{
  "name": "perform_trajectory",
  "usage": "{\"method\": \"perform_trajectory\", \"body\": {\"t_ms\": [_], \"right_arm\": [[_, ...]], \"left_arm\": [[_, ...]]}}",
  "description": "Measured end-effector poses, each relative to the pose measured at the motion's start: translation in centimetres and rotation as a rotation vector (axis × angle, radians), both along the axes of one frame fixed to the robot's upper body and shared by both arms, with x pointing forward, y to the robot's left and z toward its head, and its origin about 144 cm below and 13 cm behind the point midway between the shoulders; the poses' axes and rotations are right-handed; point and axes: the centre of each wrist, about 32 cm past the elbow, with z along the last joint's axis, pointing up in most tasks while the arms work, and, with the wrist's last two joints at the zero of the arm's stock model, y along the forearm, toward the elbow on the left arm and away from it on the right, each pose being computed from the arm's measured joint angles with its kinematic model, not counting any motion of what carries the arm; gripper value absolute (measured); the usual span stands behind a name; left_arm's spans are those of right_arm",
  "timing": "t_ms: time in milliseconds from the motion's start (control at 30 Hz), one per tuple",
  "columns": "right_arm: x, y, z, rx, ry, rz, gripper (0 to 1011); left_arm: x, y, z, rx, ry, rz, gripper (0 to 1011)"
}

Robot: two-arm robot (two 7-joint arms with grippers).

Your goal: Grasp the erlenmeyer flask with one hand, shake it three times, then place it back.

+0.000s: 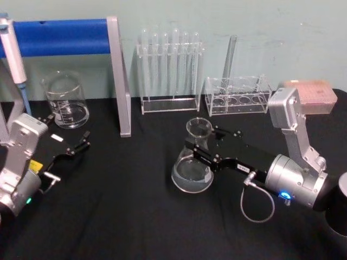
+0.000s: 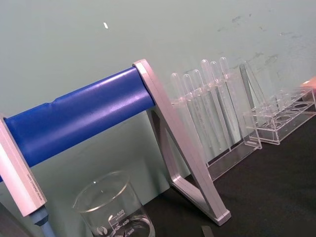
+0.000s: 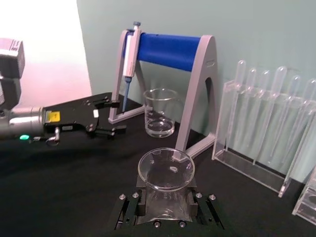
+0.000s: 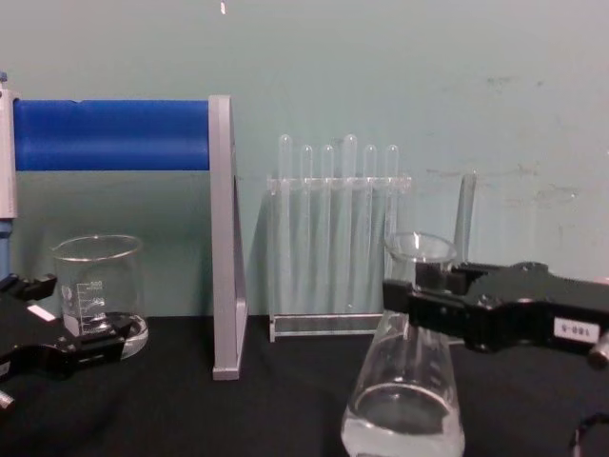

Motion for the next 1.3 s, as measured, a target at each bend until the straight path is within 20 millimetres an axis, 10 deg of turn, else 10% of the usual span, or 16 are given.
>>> {"method": "perform_trajectory", "body": {"t_ms": [1300], "right_arm": [[1.2,-0.5,-2.8,-0.039,0.016,0.145,449]], "left_arm": [[0.0,0.0,0.0,0.000,0.000,0.000,1001]]}}
